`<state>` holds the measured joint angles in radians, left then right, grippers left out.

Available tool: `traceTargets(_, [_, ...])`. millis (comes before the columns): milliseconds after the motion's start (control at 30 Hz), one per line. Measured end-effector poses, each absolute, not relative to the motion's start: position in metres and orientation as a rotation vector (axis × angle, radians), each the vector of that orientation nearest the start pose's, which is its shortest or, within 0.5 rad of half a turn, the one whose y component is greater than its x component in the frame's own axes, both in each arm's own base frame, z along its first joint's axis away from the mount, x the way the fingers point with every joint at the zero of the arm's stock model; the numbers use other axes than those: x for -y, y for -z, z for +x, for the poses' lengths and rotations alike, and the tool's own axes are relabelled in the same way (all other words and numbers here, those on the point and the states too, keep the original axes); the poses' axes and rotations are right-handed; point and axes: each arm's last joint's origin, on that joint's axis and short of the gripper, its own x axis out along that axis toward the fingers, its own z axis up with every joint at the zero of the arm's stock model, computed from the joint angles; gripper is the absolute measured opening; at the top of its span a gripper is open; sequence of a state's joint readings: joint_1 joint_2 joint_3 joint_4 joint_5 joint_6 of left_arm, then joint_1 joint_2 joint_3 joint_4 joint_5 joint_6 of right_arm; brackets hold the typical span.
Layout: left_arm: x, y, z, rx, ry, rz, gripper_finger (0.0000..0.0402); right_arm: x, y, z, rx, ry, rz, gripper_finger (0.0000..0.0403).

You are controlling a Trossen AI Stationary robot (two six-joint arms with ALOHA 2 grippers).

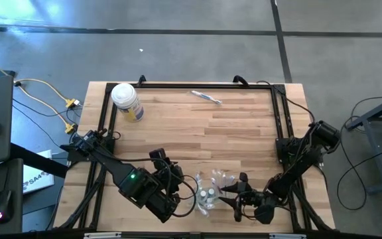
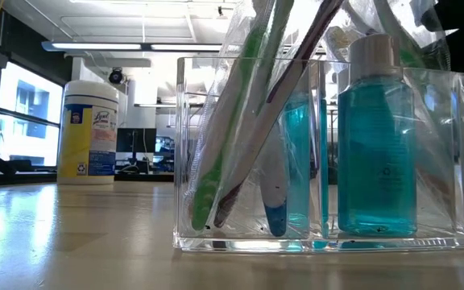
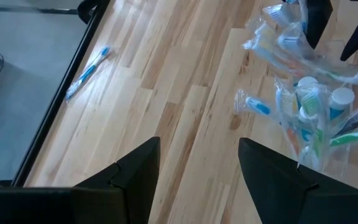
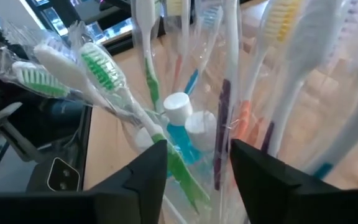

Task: Pick & Place toothbrushing station
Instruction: Put the blue toothbrush into the transparent bin

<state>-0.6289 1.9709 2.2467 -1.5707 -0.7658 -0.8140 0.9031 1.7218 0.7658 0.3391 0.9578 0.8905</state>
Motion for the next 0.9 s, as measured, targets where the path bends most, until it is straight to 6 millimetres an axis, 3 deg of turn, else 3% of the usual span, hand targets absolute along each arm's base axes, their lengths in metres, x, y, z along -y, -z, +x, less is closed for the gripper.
traceTargets(233, [0.199,-0.386,0.308,-0.847,-0.471,0.116,0.0214,-0.238,-0.152,0.213,-0.309,0.191,0.352,0.0171])
traceTargets(667, [0.196,-0.392,0.304,-0.87,-0.408,0.224,0.0214,-0.252,-0.188,0.186,-0.259,0.042,0.32,0.0172])
traceTargets(767, [0.191,-0.401,0.298,-0.862,-0.376,0.288,0.0214,-0.257,-0.196,0.183,-0.231,-0.021,0.296,0.0172])
traceTargets(900, [0.167,-0.419,0.293,-0.892,-0.299,0.429,0.0214,-0.264,-0.212,0.179,-0.133,-0.086,0.287,0.0172])
